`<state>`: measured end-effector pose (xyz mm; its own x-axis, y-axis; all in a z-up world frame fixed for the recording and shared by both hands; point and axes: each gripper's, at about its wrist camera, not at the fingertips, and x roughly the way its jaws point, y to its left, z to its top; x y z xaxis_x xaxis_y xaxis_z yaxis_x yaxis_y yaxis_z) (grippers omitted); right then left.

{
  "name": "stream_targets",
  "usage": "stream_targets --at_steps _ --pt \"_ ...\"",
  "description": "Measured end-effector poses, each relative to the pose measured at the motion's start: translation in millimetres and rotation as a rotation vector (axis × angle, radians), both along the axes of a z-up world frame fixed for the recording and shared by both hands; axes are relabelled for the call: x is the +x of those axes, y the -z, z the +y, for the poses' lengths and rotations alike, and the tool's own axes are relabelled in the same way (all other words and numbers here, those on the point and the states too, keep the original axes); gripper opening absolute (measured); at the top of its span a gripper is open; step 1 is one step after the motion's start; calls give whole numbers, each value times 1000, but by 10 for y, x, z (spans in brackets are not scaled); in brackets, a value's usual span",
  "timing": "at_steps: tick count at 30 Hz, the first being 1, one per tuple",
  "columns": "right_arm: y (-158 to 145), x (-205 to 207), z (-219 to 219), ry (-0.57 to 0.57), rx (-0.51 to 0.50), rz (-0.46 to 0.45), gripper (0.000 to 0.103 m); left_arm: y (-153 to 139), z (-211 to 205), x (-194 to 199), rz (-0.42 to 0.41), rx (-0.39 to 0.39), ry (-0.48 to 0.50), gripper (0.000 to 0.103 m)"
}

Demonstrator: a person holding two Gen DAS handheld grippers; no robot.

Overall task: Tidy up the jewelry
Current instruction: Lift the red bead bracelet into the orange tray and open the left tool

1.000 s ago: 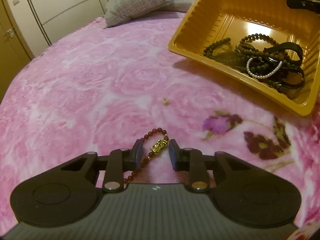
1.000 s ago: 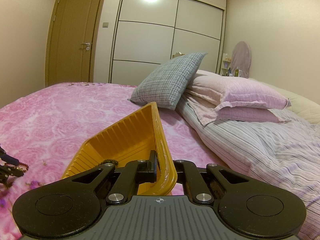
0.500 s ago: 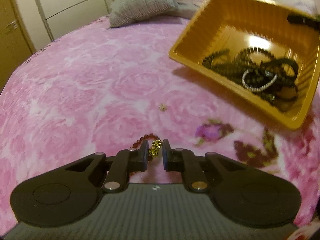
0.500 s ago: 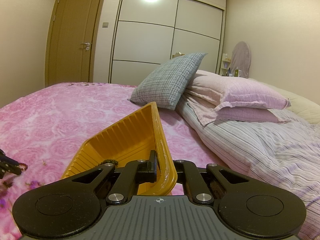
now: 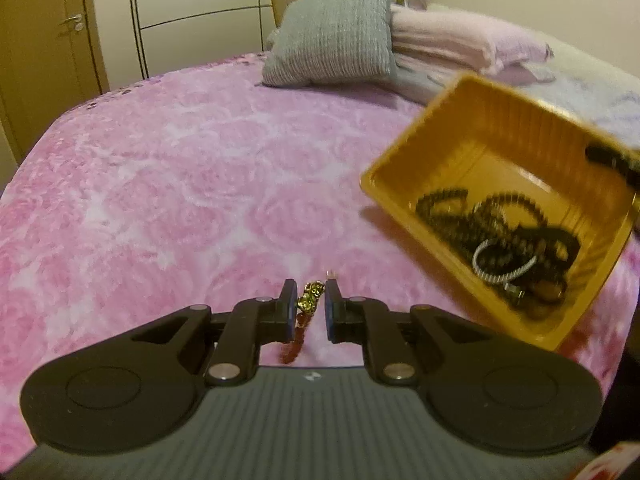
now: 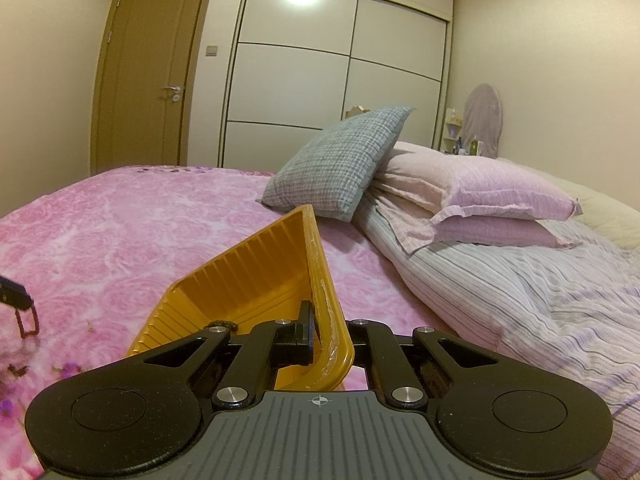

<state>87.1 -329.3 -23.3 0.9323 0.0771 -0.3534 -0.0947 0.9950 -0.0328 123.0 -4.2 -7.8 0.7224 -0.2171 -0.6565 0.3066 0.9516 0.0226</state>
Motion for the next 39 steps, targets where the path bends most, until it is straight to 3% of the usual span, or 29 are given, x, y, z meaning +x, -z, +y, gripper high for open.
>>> stream_targets --at_steps 11,21,30,39 --pt "-8 -3 25 -1 1 -1 7 -370 -20 98 -46 -43 -20 12" --pt "-11 -3 27 -2 2 0 7 -572 -257 185 -85 -84 21 12" --pt "-13 -12 39 -1 7 -1 7 -644 -543 338 -94 -142 60 12" --pt "-16 -19 41 -3 10 0 7 -501 -792 494 -52 -177 76 12"
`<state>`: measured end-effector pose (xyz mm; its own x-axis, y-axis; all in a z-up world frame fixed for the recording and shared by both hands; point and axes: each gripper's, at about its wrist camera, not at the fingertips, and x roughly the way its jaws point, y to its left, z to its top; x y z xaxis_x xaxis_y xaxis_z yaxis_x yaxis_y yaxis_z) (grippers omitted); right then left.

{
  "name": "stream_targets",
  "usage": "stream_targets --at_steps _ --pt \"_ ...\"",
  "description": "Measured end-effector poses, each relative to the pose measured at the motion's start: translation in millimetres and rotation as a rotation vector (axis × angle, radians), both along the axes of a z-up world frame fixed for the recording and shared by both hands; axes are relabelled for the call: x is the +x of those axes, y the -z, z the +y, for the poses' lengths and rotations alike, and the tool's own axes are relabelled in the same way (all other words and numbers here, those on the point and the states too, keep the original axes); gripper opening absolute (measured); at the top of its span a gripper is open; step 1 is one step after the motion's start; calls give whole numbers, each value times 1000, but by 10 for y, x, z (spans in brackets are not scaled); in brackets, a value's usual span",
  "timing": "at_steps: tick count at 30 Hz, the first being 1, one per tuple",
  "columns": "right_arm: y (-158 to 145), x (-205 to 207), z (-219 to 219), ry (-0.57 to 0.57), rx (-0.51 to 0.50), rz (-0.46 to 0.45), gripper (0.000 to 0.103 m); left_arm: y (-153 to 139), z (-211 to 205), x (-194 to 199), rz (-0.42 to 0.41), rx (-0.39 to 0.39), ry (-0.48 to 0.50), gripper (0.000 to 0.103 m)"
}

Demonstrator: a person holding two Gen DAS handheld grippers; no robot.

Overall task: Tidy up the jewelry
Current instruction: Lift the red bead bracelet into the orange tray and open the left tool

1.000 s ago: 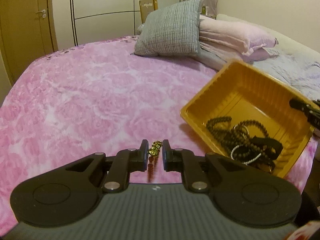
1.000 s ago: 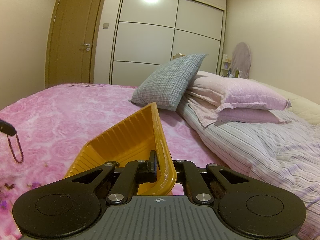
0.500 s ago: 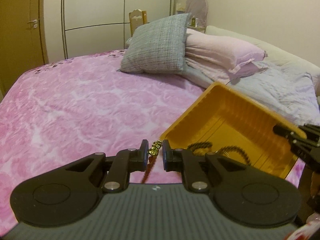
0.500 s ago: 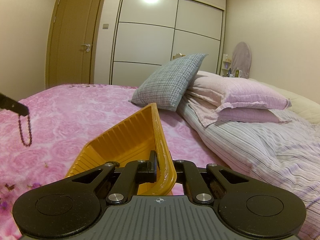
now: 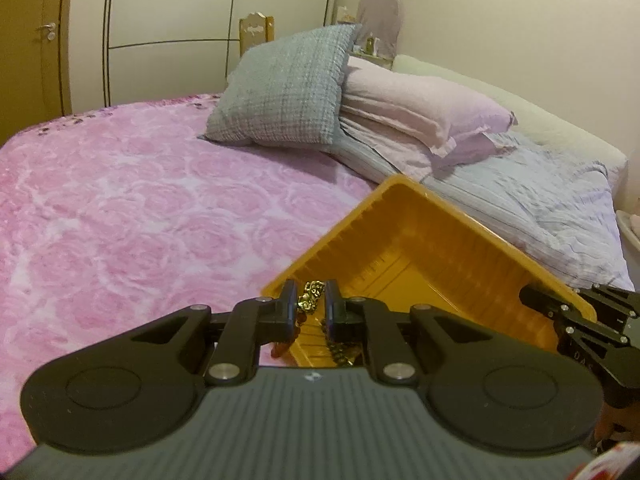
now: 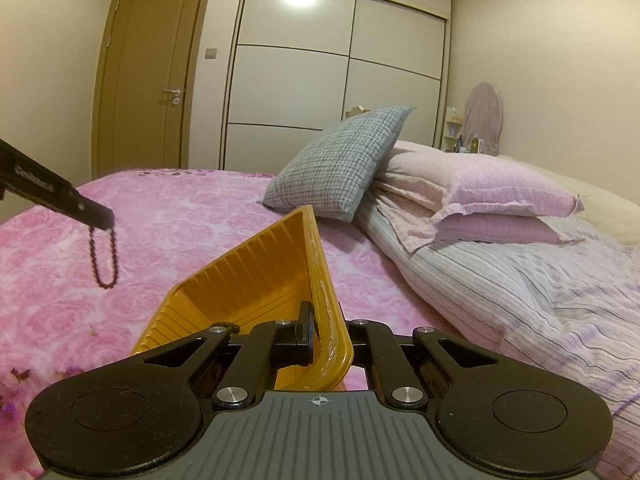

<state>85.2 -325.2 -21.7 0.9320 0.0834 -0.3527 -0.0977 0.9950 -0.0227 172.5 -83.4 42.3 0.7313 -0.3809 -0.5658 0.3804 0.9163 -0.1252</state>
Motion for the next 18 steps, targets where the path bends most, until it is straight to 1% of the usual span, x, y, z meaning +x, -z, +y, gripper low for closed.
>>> stream_targets --at_steps 5,18 --pt "11 11 -16 1 5 4 7 99 -116 58 29 -16 22 12" --pt "6 6 -25 -3 6 3 7 192 -439 151 53 -27 86 12"
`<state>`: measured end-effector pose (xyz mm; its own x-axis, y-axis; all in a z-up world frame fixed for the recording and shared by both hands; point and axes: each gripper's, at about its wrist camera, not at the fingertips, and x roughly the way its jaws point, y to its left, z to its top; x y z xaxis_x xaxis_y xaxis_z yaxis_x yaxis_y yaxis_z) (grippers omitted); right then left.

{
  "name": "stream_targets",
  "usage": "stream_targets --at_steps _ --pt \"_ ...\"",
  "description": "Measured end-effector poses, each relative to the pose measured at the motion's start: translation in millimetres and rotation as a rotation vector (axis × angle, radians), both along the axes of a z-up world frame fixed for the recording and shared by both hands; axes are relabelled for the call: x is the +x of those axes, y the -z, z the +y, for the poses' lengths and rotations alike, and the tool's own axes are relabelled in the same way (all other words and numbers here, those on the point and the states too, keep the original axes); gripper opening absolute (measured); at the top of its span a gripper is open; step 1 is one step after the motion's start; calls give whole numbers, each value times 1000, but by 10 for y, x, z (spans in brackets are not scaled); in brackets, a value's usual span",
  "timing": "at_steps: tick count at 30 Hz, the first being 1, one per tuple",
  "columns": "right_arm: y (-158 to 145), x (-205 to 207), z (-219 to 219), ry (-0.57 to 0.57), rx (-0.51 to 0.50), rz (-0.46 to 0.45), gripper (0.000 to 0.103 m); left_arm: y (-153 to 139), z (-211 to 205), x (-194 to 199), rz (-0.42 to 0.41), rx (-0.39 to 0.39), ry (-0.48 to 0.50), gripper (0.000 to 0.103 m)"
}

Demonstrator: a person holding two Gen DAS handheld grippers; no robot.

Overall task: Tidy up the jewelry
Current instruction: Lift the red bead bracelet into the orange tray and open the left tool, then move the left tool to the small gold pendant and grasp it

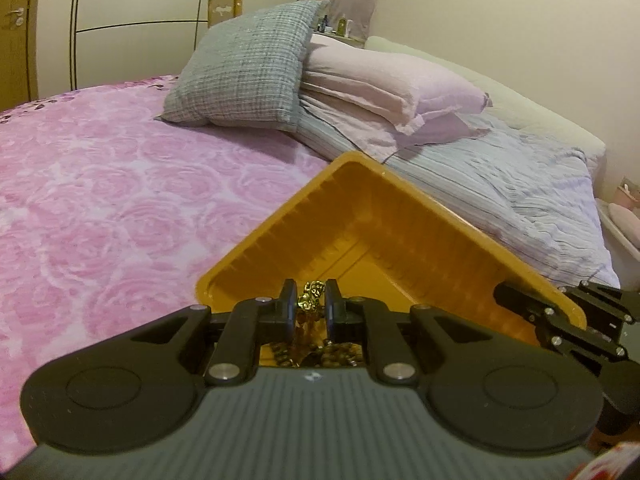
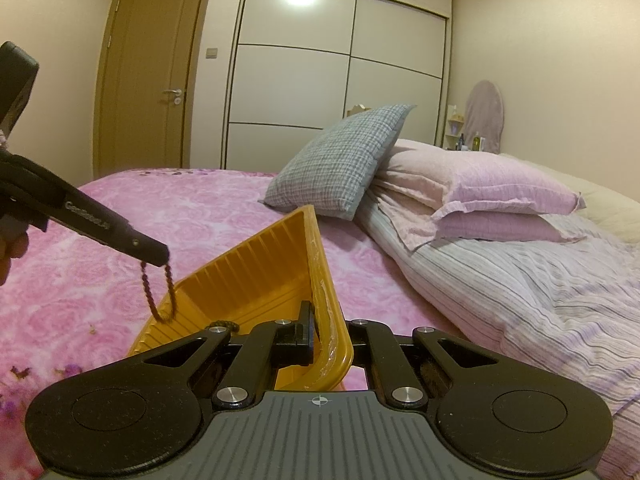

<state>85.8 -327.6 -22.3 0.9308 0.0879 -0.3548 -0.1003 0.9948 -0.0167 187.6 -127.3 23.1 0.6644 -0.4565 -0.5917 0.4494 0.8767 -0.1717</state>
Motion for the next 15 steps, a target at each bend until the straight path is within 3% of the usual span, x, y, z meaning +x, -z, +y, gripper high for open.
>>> stream_targets --at_steps 15 --pt "5 2 -8 0 2 -1 7 18 -127 67 3 -10 31 18"
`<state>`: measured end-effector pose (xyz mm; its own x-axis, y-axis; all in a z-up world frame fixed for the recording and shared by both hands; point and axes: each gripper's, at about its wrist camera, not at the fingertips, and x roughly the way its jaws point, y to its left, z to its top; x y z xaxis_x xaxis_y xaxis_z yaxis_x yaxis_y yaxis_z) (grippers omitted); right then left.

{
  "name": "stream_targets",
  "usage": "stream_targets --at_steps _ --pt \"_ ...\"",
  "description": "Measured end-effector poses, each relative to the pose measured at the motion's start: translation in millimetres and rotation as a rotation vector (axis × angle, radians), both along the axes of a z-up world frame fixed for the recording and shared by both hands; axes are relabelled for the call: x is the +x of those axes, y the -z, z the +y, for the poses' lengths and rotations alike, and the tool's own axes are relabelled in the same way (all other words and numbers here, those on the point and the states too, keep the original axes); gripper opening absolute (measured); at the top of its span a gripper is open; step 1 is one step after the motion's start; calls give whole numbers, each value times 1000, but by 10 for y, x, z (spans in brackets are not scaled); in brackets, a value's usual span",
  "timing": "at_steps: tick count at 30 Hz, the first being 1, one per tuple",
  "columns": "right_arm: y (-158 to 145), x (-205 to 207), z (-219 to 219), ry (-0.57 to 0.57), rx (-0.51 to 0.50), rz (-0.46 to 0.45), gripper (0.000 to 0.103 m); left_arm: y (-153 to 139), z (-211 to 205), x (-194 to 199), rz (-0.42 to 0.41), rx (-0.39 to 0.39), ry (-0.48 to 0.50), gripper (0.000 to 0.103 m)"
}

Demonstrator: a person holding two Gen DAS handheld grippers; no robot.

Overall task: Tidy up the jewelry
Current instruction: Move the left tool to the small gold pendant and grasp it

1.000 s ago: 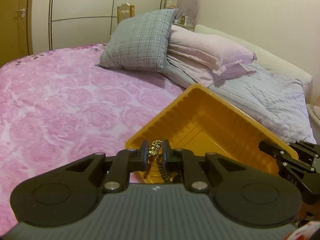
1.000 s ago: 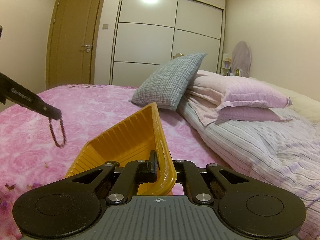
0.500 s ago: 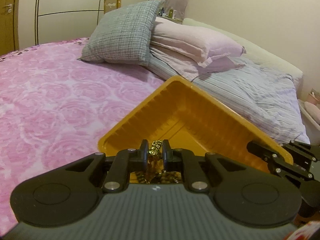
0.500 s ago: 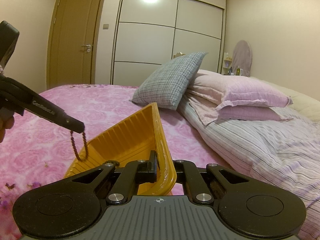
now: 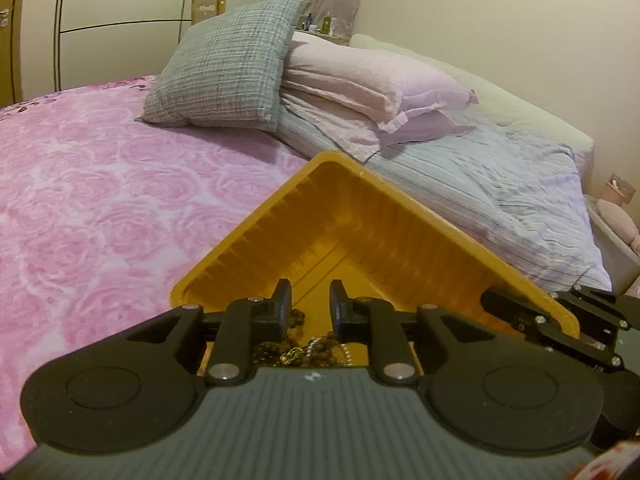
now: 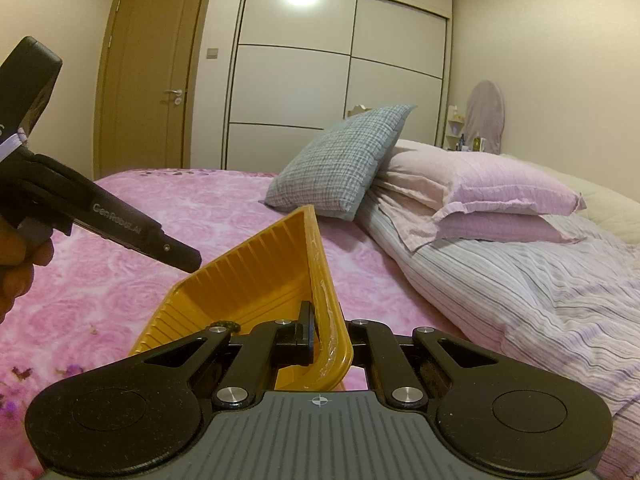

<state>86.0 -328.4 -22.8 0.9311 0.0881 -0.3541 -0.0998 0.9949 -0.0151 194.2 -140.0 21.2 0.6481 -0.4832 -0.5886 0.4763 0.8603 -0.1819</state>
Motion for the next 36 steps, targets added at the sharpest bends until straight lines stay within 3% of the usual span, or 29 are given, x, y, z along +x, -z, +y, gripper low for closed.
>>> stream_targets --at_steps 14,21,26,36 --pt "-3 -1 4 0 2 0 7 -93 848 23 -35 23 -197 22" --pt "-2 -2 8 2 2 -2 7 -104 1342 -7 -56 67 -323 34" --pt "-4 -2 13 2 0 -1 7 52 1454 -63 -53 114 -366 41" --pt "-9 -5 13 0 1 0 7 397 1352 -207 -10 167 -344 53"
